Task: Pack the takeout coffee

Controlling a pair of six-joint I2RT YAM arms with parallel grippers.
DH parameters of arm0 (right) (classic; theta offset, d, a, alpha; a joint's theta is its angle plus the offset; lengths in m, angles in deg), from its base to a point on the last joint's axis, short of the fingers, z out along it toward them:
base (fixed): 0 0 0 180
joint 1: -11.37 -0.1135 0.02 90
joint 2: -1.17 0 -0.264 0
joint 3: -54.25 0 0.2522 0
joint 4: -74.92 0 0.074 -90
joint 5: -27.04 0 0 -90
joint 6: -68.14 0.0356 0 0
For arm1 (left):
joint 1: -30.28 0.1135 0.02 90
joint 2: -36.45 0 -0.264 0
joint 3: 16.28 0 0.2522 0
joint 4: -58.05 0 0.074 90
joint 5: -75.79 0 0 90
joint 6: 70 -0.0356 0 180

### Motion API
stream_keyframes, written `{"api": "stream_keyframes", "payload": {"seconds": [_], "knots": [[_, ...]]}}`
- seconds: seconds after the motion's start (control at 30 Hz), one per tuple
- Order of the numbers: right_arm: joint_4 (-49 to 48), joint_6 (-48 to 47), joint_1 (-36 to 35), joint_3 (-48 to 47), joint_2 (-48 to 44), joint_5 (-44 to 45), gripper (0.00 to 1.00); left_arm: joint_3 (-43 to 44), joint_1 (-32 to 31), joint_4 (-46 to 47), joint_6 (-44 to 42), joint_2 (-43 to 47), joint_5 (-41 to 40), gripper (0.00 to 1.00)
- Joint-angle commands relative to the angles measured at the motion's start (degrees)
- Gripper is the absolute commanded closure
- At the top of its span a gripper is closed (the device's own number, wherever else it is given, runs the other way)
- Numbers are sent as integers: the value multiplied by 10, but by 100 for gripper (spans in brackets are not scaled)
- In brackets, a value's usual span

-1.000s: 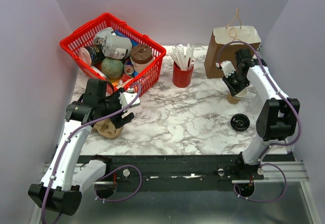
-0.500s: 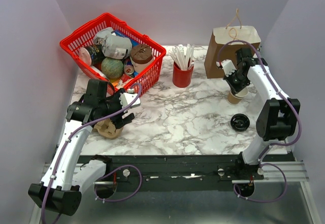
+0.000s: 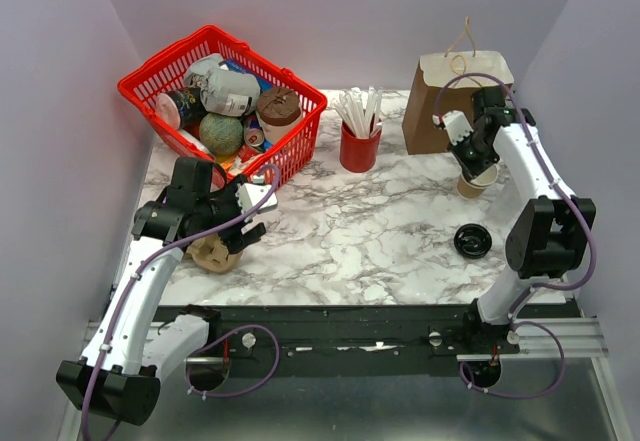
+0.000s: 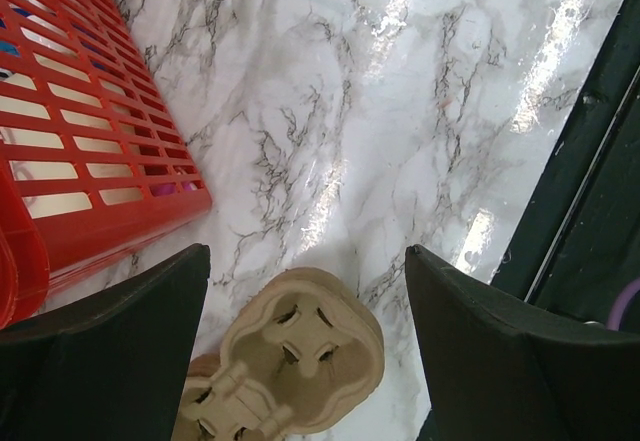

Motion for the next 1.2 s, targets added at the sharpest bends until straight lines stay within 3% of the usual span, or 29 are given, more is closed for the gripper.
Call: {"api": "stream_keyframes", "payload": {"seconds": [0.0, 0.1, 0.27, 0.53, 0.63, 0.7, 0.77, 0.87, 0.97, 1.03, 1.13, 1.17], "knots": [[72, 16, 41, -64, 8, -75, 99, -4, -4, 19, 3, 4, 10, 13], [20, -6, 44, -34, -5, -51, 99, -3, -5, 19, 3, 2, 8, 13], [98, -11, 63, -107, 32, -89, 99, -4, -10, 21, 5, 4, 9, 13], [98, -6, 68, -82, 21, -92, 99, -4, -12, 25, 15, 3, 8, 13], [31, -31, 52, -19, -12, -23, 99, -5, -14, 25, 14, 5, 8, 13], [46, -17, 61, -44, -1, -71, 99, -4, -14, 25, 15, 4, 8, 13], [68, -27, 39, -49, 1, -16, 99, -4, -15, 25, 15, 1, 9, 13], [70, -19, 51, -64, -8, -96, 99, -3, -17, 27, 12, -1, 8, 13], [35, -46, 24, -16, -23, -21, 99, 0, -18, 27, 11, -3, 6, 13], [30, -40, 38, -26, -28, -68, 99, 1, -19, 29, 11, -3, 4, 13], [38, -39, 28, -24, -21, -29, 99, 1, -22, 29, 11, -2, 2, 13], [66, -34, 46, -49, 1, -112, 99, 0, -23, 29, 13, -1, 0, 13]]}}
